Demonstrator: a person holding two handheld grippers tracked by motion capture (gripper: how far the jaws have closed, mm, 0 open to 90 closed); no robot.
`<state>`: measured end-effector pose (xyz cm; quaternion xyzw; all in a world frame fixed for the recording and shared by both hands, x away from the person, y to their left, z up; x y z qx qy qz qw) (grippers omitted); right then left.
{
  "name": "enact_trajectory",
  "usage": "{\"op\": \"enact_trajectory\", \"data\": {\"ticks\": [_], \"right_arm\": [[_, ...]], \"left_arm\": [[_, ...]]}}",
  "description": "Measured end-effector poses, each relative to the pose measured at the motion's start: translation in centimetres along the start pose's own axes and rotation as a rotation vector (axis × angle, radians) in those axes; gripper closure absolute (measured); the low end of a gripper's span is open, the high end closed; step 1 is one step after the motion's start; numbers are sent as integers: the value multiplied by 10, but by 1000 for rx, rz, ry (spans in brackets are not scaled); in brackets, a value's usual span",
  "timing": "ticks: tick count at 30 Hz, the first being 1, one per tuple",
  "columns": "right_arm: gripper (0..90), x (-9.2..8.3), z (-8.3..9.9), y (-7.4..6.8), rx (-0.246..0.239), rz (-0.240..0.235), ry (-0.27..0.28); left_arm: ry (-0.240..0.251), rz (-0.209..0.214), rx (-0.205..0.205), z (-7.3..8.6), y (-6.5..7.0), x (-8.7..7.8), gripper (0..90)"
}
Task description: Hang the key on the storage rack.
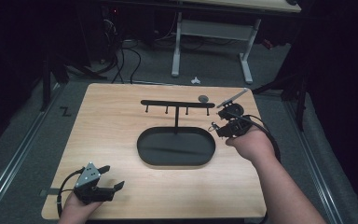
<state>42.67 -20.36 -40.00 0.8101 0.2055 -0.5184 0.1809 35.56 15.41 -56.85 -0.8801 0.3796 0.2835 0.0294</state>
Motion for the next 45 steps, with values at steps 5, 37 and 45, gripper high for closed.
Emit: {"op": "enact_trajectory", "data": {"ticks": [5,37,45], "right_arm": [[849,-2,-10,2,5,2,10],[848,6,-41,16,30,42,32],[847,12,-45,20,44,53,38]], "left_arm": [[4,-2,-1,0,-1,-1,169],[1,3,-10,1,-2,-3,170],[-1,4,-14,3,-3,-4,169]]}}
Point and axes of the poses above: each handheld gripper's, and its own axes: x roughly forward along the jaws, z roughly out of its underside, y roughly to its right, the point moved 9 cm from there along x, roughly forward along the jaws, and after that the axes turned 6 degrees about -x, right-handed, at the moved point
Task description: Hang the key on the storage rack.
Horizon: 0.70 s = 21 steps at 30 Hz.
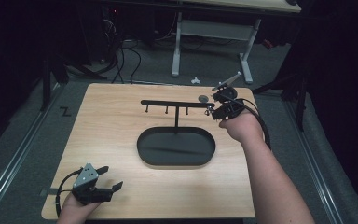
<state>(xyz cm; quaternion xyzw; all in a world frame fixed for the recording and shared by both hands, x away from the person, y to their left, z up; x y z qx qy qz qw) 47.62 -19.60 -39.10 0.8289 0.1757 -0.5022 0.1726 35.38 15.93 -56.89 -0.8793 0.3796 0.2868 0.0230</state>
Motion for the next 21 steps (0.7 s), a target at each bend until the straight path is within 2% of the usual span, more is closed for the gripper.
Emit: {"op": "enact_trajectory", "data": {"ticks": [8,21], "right_arm": [[843,7,2,3,6,14,-21],[823,18,5,4,13,5,-44]], "left_arm": [[-3,1,2,1,1,0,169],[-6,-2,5,2,1,0,170]]}}
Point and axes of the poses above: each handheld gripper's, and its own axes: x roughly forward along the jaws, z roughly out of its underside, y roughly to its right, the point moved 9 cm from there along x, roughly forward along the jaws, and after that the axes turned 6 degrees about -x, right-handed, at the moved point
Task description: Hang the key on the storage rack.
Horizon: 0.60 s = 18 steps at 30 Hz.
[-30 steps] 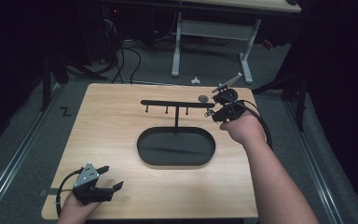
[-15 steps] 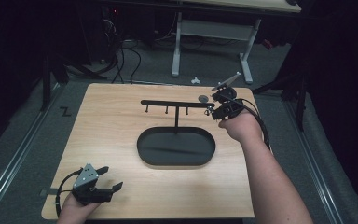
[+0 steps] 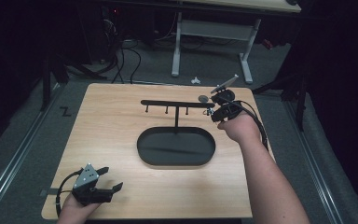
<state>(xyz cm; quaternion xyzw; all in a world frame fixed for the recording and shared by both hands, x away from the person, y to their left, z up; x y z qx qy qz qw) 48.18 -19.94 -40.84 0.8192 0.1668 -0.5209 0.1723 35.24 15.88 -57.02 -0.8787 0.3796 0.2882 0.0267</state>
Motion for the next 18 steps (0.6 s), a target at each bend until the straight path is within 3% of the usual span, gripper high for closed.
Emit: {"op": "enact_trajectory", "data": {"ticks": [18], "right_arm": [[814,6,0,-1,2,1,-1]], "left_arm": [[-1,0,2,0,0,0,170]]}}
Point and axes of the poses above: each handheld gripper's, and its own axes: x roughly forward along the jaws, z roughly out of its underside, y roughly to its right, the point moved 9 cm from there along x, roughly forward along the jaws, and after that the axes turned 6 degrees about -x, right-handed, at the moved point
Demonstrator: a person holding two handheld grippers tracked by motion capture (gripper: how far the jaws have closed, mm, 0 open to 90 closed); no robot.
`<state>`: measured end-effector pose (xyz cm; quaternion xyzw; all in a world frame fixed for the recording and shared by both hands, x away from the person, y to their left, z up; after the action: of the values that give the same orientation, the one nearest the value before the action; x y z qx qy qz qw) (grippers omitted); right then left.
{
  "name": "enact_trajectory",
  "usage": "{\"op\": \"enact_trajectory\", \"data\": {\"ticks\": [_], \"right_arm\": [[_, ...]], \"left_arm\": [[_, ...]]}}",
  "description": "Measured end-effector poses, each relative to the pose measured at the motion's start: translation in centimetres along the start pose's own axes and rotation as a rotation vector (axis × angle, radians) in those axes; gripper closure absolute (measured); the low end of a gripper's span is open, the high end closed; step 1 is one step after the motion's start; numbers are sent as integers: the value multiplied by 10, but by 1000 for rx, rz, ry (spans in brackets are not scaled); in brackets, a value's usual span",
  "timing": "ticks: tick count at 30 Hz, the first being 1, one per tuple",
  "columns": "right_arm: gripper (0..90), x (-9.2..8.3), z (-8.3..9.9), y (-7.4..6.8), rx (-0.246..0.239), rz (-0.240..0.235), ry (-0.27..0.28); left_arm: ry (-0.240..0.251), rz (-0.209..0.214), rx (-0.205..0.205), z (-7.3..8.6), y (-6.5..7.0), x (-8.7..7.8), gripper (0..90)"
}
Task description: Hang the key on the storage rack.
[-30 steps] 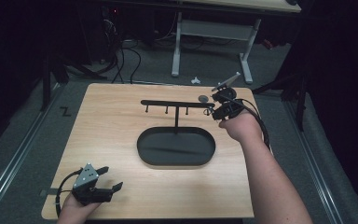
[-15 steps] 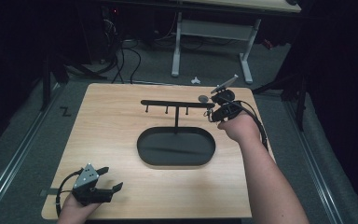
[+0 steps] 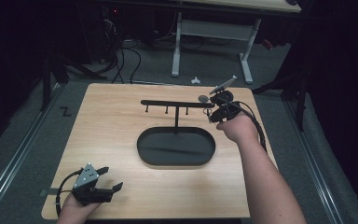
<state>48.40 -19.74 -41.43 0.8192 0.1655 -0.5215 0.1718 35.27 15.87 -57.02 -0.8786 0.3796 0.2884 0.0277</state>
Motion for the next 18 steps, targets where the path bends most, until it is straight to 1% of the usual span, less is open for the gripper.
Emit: {"op": "enact_trajectory", "data": {"ticks": [9,12,15,16,17,18], "right_arm": [[803,-3,2,0,3,1,3],[774,-3,3,-1,-1,-1,9],[736,-2,5,-2,0,-1,3],[736,-2,5,-2,0,-1,3],[696,0,8,-3,4,-2,1],[696,0,8,-3,4,-2,1]], "left_arm": [[0,0,0,0,0,0,169],[1,0,0,0,0,0,169],[0,0,2,0,0,0,169],[1,0,2,0,0,0,169],[0,1,2,0,1,0,169],[0,1,2,0,1,0,170]]}}
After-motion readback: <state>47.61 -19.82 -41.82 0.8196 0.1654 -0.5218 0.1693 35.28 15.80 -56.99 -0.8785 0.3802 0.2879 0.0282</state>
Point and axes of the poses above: each handheld gripper's, and its own axes: x roughly forward along the jaws, z roughly out of its underside, y roughly to its right, the point moved 9 cm from there along x, roughly forward along the jaws, and after that the axes turned 6 degrees about -x, right-handed, at the moved point
